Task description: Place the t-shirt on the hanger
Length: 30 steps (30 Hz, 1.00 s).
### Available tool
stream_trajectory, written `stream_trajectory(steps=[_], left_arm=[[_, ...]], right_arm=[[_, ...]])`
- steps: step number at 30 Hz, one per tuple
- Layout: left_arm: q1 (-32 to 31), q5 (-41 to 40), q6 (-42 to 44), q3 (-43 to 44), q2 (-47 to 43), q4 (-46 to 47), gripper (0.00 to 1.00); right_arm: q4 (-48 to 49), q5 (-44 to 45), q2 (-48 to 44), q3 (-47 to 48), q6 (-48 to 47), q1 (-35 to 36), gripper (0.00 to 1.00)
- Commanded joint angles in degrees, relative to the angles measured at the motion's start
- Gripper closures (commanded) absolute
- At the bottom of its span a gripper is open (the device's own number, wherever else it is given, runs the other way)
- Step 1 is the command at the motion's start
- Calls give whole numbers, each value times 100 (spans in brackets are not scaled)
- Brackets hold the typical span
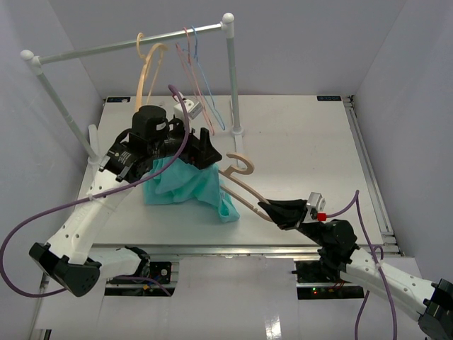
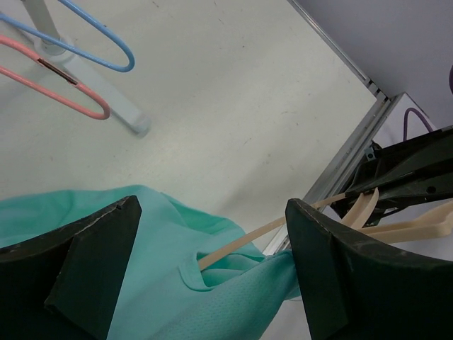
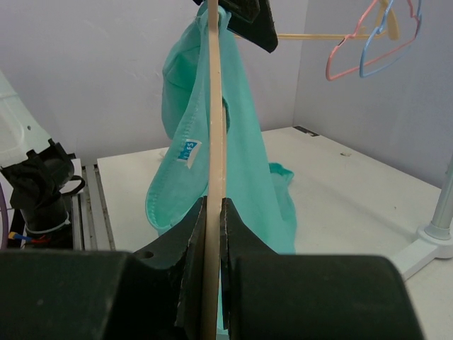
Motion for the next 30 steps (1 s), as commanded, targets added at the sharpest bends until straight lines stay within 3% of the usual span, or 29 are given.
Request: stream_trajectory(steps=[1, 6, 10, 13, 18, 26, 30], left_arm=[[-13, -209, 93, -278, -346, -22, 3], [-13, -96, 132, -509, -598, 205, 3], [-13, 144, -29, -616, -739, 643, 16], [-13, 2, -63, -566, -739, 686, 9], [-13, -155, -210, -503, -699, 761, 5], [-16, -307, -998, -360, -582, 860, 4], [-13, -2, -1036, -325, -686, 1034, 4]], right_arm=[[847, -55, -65, -1096, 15, 5, 92], [842, -173, 20, -1092, 34, 5, 92], [864, -333, 179, -1035, 35, 14, 92], [881, -433, 213, -1027, 51, 5, 92], [910, -541, 251, -1049, 76, 5, 92], [1109, -515, 287, -1182, 140, 5, 92], [1053, -530, 287, -1161, 140, 5, 92]])
